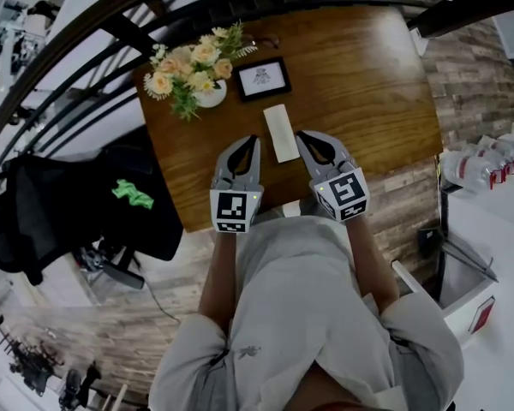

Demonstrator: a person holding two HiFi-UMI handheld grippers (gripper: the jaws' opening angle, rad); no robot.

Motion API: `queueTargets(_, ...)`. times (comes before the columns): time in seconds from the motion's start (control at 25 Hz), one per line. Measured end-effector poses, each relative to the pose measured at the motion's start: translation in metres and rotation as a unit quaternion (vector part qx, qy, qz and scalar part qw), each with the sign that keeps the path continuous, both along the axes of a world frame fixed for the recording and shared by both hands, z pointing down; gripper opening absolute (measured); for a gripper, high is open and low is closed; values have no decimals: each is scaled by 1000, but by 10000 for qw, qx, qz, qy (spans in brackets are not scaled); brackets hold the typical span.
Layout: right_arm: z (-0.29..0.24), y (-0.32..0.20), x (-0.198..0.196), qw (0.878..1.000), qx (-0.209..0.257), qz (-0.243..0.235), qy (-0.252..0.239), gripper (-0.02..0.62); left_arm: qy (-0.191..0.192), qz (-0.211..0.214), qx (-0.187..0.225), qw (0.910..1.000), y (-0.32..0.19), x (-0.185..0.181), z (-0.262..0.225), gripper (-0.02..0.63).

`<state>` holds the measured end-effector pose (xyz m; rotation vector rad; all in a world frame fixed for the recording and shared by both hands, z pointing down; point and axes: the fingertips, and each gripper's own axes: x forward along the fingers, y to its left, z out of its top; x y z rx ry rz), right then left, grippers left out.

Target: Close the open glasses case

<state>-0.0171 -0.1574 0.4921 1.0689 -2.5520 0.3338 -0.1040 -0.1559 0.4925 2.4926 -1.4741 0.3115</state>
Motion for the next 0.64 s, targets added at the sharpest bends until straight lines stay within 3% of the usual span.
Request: queueTargets(0.64, -14, -1, 4, 9997, 184, 152, 79, 2, -25, 97, 163, 9998, -3, 0, -11, 18)
